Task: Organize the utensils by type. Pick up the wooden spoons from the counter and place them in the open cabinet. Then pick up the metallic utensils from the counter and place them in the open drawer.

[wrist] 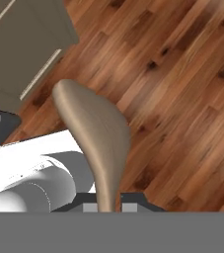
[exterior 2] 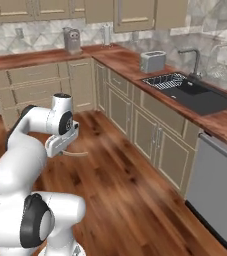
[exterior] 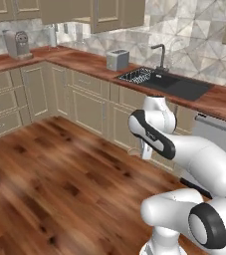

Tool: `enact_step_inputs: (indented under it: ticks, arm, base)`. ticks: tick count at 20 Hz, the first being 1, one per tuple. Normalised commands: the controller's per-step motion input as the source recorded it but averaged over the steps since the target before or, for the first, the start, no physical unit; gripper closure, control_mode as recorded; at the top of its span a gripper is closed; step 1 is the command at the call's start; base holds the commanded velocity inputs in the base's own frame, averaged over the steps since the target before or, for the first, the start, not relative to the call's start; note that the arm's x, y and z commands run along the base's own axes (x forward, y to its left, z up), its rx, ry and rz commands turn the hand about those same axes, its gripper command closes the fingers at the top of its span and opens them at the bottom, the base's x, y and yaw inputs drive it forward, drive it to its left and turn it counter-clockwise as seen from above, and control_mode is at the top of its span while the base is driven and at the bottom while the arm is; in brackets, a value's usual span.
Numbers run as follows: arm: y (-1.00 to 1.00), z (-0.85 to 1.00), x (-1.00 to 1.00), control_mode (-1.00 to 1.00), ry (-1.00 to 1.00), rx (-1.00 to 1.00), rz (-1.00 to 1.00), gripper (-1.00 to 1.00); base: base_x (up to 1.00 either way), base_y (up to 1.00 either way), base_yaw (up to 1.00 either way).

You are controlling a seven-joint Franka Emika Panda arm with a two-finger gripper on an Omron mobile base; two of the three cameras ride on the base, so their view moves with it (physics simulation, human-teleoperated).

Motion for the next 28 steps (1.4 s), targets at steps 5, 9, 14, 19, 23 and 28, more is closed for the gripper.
enact_step_inputs:
  ticks: [5, 9, 14, 19, 23, 28]
  arm:
    - [0.00, 0.00, 0.00, 1.00, 0.00, 0.00, 0.00, 1.00]
    - [0.00, 0.00, 0.00, 1.00, 0.00, 0.00, 0.00, 1.00]
    - [0.00, 0.00, 0.00, 1.00, 0.00, 0.00, 0.00, 1.00]
    - [0.00, 0.00, 0.00, 1.00, 0.00, 0.00, 0.00, 1.00]
    - [0.00, 0.00, 0.00, 1.00, 0.00, 0.00, 0.00, 1.00]
    - [0.00, 0.00, 0.00, 1.00, 0.00, 0.00, 0.00, 1.00]
  base:
    - [1.00, 0.62, -0.16]
    - [0.97, 0.61, -0.17]
    - [0.97, 0.59, -0.22]
    - [1.00, 0.53, -0.30]
    - [0.98, 0.52, -0.36]
    - [0.92, 0.52, -0.42]
